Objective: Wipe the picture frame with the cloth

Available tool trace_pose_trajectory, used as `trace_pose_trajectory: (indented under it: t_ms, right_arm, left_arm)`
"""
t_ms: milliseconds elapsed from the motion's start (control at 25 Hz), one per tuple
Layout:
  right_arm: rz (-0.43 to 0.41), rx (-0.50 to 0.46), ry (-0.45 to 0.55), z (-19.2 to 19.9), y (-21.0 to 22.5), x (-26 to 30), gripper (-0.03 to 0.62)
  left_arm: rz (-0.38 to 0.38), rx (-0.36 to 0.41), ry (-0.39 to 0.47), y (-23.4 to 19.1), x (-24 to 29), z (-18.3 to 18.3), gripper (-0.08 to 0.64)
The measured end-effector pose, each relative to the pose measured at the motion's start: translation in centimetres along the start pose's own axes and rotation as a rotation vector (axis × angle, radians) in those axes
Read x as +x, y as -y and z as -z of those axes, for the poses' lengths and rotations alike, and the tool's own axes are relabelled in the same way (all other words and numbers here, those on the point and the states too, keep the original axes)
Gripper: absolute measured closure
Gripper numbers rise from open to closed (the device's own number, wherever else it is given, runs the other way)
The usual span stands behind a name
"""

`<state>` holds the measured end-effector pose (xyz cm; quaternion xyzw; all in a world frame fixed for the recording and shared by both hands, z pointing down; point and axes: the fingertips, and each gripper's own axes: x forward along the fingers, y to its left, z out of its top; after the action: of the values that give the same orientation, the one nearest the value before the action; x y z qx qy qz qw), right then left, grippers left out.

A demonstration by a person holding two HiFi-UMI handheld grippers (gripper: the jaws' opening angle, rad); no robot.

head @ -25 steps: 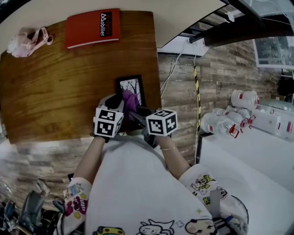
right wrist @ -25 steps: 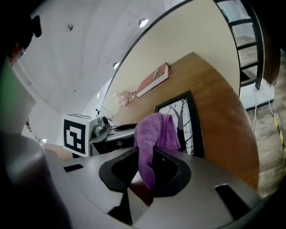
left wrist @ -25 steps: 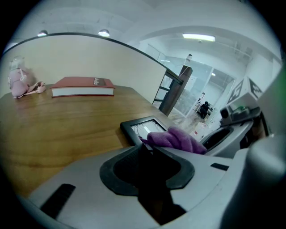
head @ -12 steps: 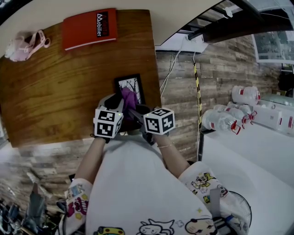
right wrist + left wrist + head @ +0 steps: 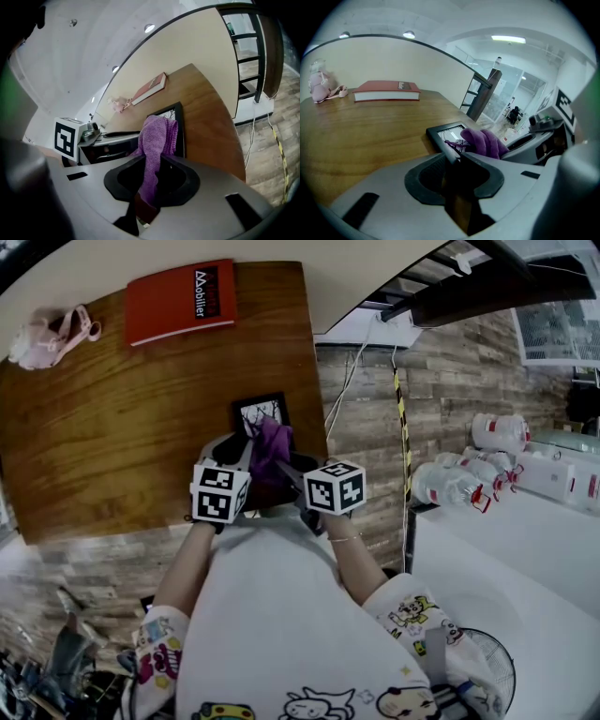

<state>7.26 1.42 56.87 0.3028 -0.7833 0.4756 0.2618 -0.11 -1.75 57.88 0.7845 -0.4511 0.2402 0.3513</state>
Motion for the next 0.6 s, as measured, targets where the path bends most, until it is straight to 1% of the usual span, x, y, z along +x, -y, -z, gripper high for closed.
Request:
trace_pose_trajectory:
  t_ms: [280, 440, 600]
  right_arm:
    - [0.075, -0.013, 0.017, -0.2, 2.0, -1.7, 0.526]
    - [0.082, 0.001, 0.025, -0.2, 2.5, -2.2, 0.525]
    - [0.109, -0.014, 0.028, -0.1, 2.8, -2.7, 0.526]
  left_arm:
    - [0.001, 0.001, 0.001, -0.1, -0.1, -0.1, 0.466]
    - [0.001, 0.001, 0.001, -0.1, 0.0, 0.0, 0.466]
    - [0.000, 0.002, 0.001, -0.1, 0.0, 0.0, 0.465]
